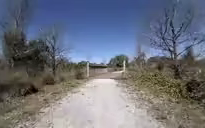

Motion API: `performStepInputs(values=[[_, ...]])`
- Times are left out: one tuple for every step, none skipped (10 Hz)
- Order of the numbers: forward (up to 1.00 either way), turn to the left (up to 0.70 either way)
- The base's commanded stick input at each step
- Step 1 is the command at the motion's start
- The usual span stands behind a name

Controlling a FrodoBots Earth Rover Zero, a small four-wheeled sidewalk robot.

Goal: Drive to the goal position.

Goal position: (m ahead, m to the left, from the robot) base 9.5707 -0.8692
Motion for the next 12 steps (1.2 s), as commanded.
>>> performStepInputs(values=[[0.7,0.0],[0.7,0.0],[0.7,0.0],[0.7,0.0],[0.7,0.0],[0.7,0.0],[0.7,0.0],[0.7,0.0],[0.7,0.0],[0.7,0.0],[0.7,0.0],[0.7,0.0]])
